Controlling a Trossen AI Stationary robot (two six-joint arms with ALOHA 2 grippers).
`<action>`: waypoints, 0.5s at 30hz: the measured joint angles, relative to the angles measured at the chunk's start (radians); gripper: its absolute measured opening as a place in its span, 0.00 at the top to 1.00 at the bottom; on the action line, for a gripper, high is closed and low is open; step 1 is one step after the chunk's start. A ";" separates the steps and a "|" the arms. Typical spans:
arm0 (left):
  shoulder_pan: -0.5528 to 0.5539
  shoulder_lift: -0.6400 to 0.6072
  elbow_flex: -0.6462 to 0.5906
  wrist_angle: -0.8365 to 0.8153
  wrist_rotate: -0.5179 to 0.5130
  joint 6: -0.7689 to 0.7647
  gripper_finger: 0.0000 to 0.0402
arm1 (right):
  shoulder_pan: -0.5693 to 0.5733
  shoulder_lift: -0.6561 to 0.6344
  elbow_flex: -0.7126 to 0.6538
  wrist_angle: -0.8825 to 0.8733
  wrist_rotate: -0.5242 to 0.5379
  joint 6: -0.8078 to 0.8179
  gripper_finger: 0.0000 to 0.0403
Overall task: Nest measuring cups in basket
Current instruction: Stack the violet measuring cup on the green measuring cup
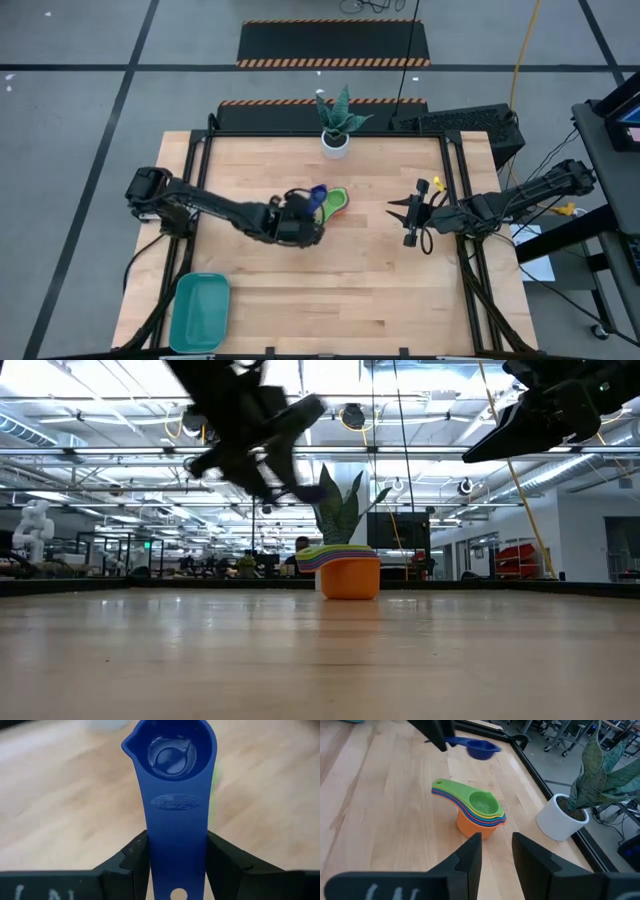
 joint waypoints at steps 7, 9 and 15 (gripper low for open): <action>0.069 0.009 0.041 0.178 0.023 0.176 0.62 | 0.000 0.000 0.000 0.001 0.000 -0.007 0.75; 0.080 0.013 0.043 0.214 0.025 0.190 0.62 | 0.000 0.000 0.000 -0.001 0.000 -0.007 0.75; 0.098 0.069 0.045 0.364 0.027 0.219 0.62 | 0.000 -0.001 0.000 -0.002 0.000 -0.011 0.75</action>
